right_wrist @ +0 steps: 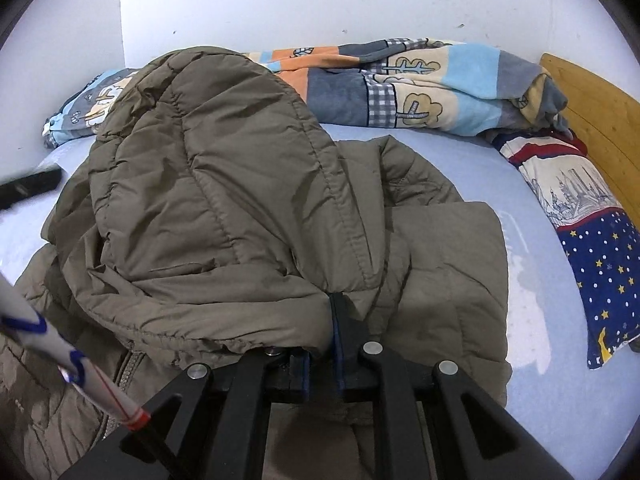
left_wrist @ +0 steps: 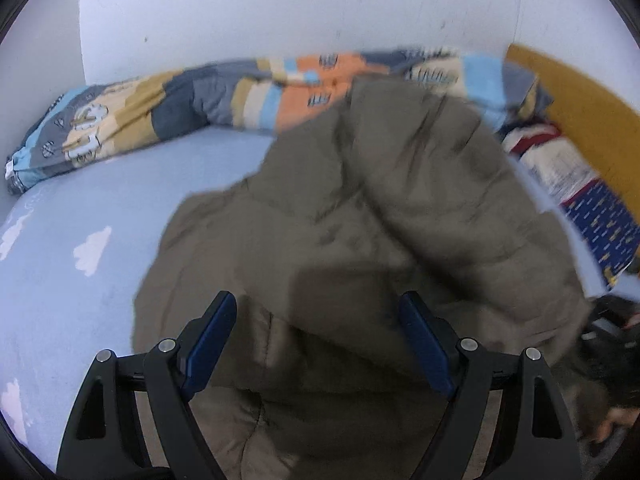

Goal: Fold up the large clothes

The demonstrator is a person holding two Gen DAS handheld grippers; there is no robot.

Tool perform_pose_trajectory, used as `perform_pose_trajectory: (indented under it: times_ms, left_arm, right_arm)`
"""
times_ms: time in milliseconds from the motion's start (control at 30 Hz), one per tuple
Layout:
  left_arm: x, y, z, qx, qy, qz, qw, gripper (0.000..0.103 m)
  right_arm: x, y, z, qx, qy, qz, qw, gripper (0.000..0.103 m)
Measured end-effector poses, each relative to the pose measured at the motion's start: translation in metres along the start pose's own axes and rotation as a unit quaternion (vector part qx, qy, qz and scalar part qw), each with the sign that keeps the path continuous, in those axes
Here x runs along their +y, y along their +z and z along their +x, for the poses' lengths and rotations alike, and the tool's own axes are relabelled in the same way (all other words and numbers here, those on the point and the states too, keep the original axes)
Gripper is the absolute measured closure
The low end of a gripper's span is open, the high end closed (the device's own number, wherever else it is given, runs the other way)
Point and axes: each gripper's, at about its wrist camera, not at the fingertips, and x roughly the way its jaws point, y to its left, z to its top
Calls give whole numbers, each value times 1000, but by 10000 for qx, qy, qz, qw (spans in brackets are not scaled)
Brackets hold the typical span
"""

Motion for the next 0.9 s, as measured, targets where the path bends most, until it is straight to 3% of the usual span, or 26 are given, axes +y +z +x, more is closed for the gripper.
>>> perform_pose_trajectory:
  times_ms: [67, 167, 200, 267, 400, 500, 600, 767, 833, 900]
  left_arm:
    - [3, -5, 15, 284, 199, 28, 9994, 17]
    - [9, -8, 16, 331, 175, -43, 9993, 17]
    - [10, -8, 15, 305, 210, 3, 9993, 17]
    - [11, -9, 14, 287, 213, 30, 9994, 17]
    - [13, -10, 12, 272, 196, -18, 9994, 17]
    - [14, -7, 5, 233, 174, -74, 9996, 17]
    - [19, -1, -17, -109, 177, -184, 9996, 17]
    - [4, 12, -58, -1073, -54, 33, 9942, 17]
    - [-9, 10, -58, -1150, -320, 180, 9927, 17]
    - [-18, 5, -46, -950, -386, 313, 9942, 17]
  right_arm:
    - [0, 1, -3, 13, 3, -49, 10000, 90]
    - [0, 3, -12, 86, 177, -179, 9996, 78]
    - [0, 4, -17, 177, 204, -272, 9993, 61]
    - [-2, 3, -27, 312, 345, -379, 9982, 38]
    - [-15, 3, -49, 258, 686, -285, 9969, 38]
    - [-36, 15, -65, -247, 1011, 366, 9939, 38]
    - [-51, 24, -63, -772, 1199, 1152, 9831, 41]
    - [-42, 27, -29, -652, 1121, 1532, 9797, 50]
    - [-30, 26, -21, -550, 1094, 1361, 9831, 54]
    - [-21, 25, -18, -512, 1096, 1216, 9852, 54]
